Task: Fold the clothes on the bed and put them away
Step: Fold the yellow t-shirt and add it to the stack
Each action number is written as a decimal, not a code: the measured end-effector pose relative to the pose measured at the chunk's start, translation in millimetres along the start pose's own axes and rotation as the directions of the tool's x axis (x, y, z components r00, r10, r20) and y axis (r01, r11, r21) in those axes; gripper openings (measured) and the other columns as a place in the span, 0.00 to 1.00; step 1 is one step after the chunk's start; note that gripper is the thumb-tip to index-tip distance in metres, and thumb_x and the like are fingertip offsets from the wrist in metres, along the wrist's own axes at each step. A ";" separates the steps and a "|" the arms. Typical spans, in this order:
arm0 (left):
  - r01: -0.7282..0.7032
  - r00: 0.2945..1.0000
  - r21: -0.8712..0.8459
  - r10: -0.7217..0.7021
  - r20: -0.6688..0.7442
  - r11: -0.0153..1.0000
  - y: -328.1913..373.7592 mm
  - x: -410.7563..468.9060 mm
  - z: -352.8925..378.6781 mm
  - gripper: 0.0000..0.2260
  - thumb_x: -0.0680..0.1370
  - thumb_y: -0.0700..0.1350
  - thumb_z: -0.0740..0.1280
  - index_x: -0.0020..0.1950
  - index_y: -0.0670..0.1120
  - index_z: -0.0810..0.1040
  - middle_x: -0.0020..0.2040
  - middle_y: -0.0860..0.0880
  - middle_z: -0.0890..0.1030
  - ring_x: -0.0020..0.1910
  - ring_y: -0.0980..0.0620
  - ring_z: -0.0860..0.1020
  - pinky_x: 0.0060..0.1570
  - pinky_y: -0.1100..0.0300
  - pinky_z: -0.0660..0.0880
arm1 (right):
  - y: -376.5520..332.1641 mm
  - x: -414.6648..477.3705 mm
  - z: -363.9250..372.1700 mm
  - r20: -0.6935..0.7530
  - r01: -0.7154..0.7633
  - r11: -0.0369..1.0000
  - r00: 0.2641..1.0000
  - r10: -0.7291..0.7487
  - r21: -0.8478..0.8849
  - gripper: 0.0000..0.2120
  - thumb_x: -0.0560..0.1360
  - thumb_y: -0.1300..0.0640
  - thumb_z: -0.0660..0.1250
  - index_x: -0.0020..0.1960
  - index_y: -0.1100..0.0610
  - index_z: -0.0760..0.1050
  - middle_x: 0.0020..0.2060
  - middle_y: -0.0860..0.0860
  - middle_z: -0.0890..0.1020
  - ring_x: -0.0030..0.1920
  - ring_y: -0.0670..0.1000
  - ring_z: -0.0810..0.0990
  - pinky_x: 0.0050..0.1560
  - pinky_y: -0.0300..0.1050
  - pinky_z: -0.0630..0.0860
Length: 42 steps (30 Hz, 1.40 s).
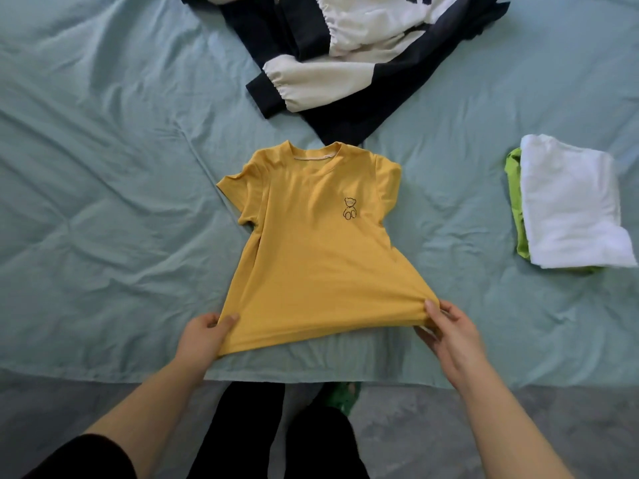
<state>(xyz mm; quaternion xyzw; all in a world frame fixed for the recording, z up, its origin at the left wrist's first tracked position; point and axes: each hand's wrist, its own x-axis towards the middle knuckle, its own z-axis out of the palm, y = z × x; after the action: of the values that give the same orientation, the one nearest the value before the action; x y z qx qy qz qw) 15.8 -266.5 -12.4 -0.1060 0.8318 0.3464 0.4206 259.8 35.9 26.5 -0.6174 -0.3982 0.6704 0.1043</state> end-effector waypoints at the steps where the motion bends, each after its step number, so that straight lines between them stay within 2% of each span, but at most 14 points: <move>1: 0.004 1.000 0.017 -0.004 -0.009 1.000 -2.0 -2.8 1.3 0.14 0.76 0.49 0.70 0.34 0.43 0.75 0.28 0.50 0.71 0.31 0.50 0.70 0.32 0.54 0.64 | 0.1 -2.1 -3.6 0.003 0.005 0.999 1.000 -0.005 0.036 0.01 0.76 0.57 0.68 0.46 0.52 0.77 0.40 0.48 0.83 0.40 0.46 0.81 0.45 0.45 0.80; 3: 0.001 1.000 0.044 0.000 -0.009 0.999 -7.4 -6.0 6.9 0.14 0.76 0.49 0.71 0.35 0.43 0.74 0.29 0.50 0.70 0.31 0.51 0.68 0.31 0.55 0.64 | 9.5 -4.8 -7.5 -0.047 -0.002 1.000 0.999 0.002 0.001 0.01 0.76 0.57 0.68 0.45 0.52 0.76 0.38 0.47 0.82 0.37 0.45 0.81 0.40 0.42 0.80; 5: 0.008 1.000 -0.008 -0.008 0.003 1.000 -16.0 -6.5 15.2 0.12 0.76 0.47 0.70 0.38 0.42 0.75 0.31 0.48 0.73 0.31 0.51 0.70 0.29 0.58 0.67 | 30.4 -2.2 -12.7 -0.145 -0.015 0.982 0.989 -0.013 -0.190 0.03 0.77 0.58 0.68 0.44 0.54 0.75 0.36 0.49 0.80 0.35 0.47 0.79 0.34 0.42 0.75; 10: 0.050 0.999 -0.132 -0.050 0.004 0.990 -44.7 -3.0 33.1 0.07 0.78 0.42 0.68 0.50 0.38 0.78 0.40 0.43 0.78 0.36 0.50 0.74 0.33 0.61 0.73 | 79.0 15.8 -31.2 -0.181 -0.074 0.892 0.983 -0.008 -0.446 0.04 0.78 0.58 0.66 0.45 0.57 0.75 0.38 0.52 0.80 0.35 0.51 0.79 0.32 0.42 0.72; 15: 0.037 0.998 -0.047 -0.040 -0.055 0.998 -73.9 -9.5 32.3 0.07 0.77 0.44 0.70 0.45 0.39 0.79 0.38 0.43 0.78 0.35 0.49 0.74 0.25 0.68 0.72 | 97.3 21.3 -52.6 -0.160 -0.085 0.838 0.987 -0.003 -0.539 0.04 0.78 0.58 0.65 0.45 0.56 0.75 0.40 0.52 0.81 0.34 0.49 0.80 0.32 0.42 0.72; 18: 0.051 0.997 0.000 -0.050 -0.063 0.999 -83.7 -12.0 34.3 0.08 0.76 0.46 0.71 0.46 0.40 0.80 0.38 0.43 0.80 0.34 0.48 0.75 0.36 0.58 0.76 | 103.5 23.7 -61.6 -0.128 -0.076 0.805 0.992 0.000 -0.589 0.06 0.78 0.58 0.67 0.41 0.56 0.74 0.40 0.53 0.82 0.33 0.50 0.81 0.32 0.40 0.71; 20: 0.060 0.997 0.023 -0.059 -0.057 0.998 -85.4 -9.9 35.8 0.09 0.76 0.46 0.72 0.47 0.40 0.80 0.39 0.41 0.80 0.36 0.45 0.76 0.46 0.50 0.76 | 104.5 26.5 -63.6 -0.108 -0.072 0.788 0.994 0.006 -0.612 0.07 0.77 0.57 0.67 0.41 0.55 0.74 0.40 0.53 0.82 0.33 0.50 0.81 0.33 0.41 0.71; 24: 0.069 0.998 0.104 -0.069 -0.003 0.992 -74.7 -10.3 31.7 0.10 0.75 0.46 0.73 0.44 0.39 0.80 0.34 0.43 0.79 0.32 0.48 0.74 0.40 0.57 0.71 | 101.4 28.9 -61.5 -0.093 -0.073 0.768 0.996 0.017 -0.637 0.08 0.75 0.55 0.70 0.40 0.55 0.73 0.40 0.55 0.82 0.35 0.52 0.80 0.36 0.45 0.74; 28: 0.006 1.000 0.194 -0.003 -0.014 0.981 -49.4 -8.4 26.0 0.13 0.74 0.50 0.73 0.47 0.40 0.80 0.42 0.45 0.81 0.40 0.49 0.76 0.43 0.57 0.69 | 90.1 26.5 -49.6 -0.123 -0.025 0.704 0.988 -0.089 -0.710 0.09 0.71 0.52 0.74 0.44 0.54 0.74 0.42 0.52 0.81 0.42 0.53 0.79 0.47 0.49 0.75; 32: -0.031 0.999 -0.026 0.031 0.008 0.999 -8.1 10.0 25.1 0.18 0.74 0.48 0.73 0.60 0.39 0.79 0.53 0.45 0.82 0.52 0.48 0.79 0.57 0.53 0.75 | 70.9 27.4 -12.9 -0.052 0.126 0.566 0.956 -0.288 -0.815 0.08 0.72 0.53 0.72 0.47 0.54 0.76 0.44 0.53 0.78 0.43 0.52 0.77 0.44 0.43 0.70; 34: -0.035 0.999 -0.133 0.037 0.020 0.991 15.1 25.5 25.8 0.19 0.74 0.48 0.73 0.61 0.40 0.78 0.55 0.44 0.82 0.55 0.48 0.80 0.62 0.51 0.74 | 61.9 29.9 19.3 0.019 0.174 0.556 0.962 -0.273 -0.813 0.06 0.73 0.53 0.71 0.46 0.51 0.74 0.40 0.50 0.78 0.41 0.51 0.76 0.39 0.42 0.68; 36: -0.047 0.998 -0.245 0.055 0.027 0.968 38.4 43.2 27.2 0.18 0.75 0.49 0.72 0.61 0.40 0.79 0.54 0.45 0.82 0.54 0.49 0.80 0.59 0.55 0.76 | 56.7 33.7 58.5 0.097 0.204 0.586 0.973 -0.208 -0.784 0.04 0.74 0.53 0.69 0.44 0.49 0.74 0.37 0.47 0.77 0.38 0.49 0.76 0.35 0.42 0.68; 39: -0.045 0.997 -0.374 0.065 0.042 0.926 73.2 69.5 26.8 0.14 0.75 0.51 0.71 0.55 0.44 0.80 0.47 0.51 0.83 0.47 0.56 0.81 0.44 0.66 0.76 | 53.2 38.2 123.0 0.216 0.268 0.632 0.963 -0.161 -0.727 0.03 0.74 0.54 0.69 0.44 0.50 0.75 0.35 0.44 0.77 0.37 0.44 0.76 0.34 0.36 0.70; 42: 0.009 0.995 -0.477 0.039 0.091 0.879 102.7 96.0 22.0 0.13 0.75 0.53 0.71 0.54 0.45 0.79 0.50 0.50 0.83 0.50 0.54 0.81 0.51 0.62 0.77 | 50.3 42.7 184.7 0.349 0.373 0.602 0.923 -0.162 -0.706 0.02 0.74 0.56 0.69 0.45 0.50 0.77 0.36 0.44 0.79 0.38 0.45 0.76 0.37 0.36 0.69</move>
<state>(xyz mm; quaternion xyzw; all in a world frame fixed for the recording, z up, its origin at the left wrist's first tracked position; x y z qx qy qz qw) -78.3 -165.1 -45.5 -0.1828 0.7001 0.5484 0.4191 100.1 -45.2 -53.3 -0.4466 -0.7405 0.4887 -0.1157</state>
